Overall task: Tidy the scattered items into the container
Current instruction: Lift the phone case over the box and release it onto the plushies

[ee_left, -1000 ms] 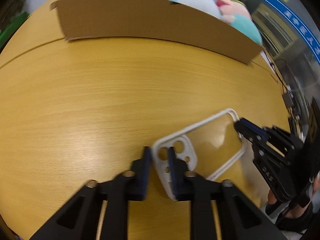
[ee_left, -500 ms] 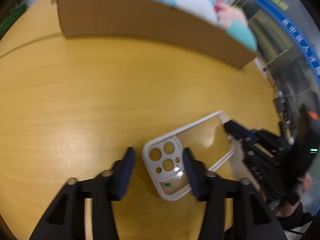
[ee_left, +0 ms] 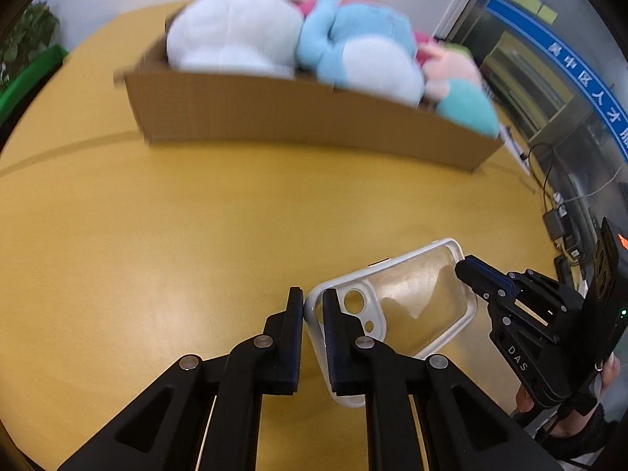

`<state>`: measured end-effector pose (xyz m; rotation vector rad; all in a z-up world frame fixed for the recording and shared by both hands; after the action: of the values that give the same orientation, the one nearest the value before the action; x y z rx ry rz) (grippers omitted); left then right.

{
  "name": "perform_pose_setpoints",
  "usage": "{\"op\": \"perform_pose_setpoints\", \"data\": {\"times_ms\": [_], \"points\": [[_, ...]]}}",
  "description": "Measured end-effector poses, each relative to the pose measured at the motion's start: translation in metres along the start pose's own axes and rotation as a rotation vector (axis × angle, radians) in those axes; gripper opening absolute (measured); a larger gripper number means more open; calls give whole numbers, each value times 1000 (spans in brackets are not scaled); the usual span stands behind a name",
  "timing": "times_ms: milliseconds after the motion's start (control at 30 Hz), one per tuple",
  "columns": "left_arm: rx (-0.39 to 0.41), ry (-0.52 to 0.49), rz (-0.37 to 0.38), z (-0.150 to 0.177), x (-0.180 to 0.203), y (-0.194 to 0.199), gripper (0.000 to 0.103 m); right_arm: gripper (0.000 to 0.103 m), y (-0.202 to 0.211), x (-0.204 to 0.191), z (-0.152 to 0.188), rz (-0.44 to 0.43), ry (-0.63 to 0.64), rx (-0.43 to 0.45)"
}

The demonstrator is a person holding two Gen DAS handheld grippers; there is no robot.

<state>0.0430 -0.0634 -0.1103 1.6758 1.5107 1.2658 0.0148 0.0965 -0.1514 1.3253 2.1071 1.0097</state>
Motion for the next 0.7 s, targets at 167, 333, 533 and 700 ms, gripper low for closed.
{"op": "perform_pose_setpoints", "data": {"times_ms": [167,333,533,700], "points": [[82,-39,5,-49,6,12,9,5,14,8,-49,23,22,89],[142,-71,33,-112,8,15,8,5,23,22,-112,52,33,188],[199,-120,32,-202,24,7,8,5,12,60,-190,86,14,254],[220,-139,36,-281,32,-8,8,5,-12,99,-260,111,-16,276]]}}
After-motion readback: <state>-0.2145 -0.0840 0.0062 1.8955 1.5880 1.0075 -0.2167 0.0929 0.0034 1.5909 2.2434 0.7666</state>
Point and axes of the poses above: each gripper's, at about its wrist camera, not at the fingertips, and y roughly against the way its jaws point, x to its right, z to its underside, the point moved 7 cm from there along -y, roughly the way its jaws point, and after that the axes turned 5 degrees about y, right-handed, at the moved point
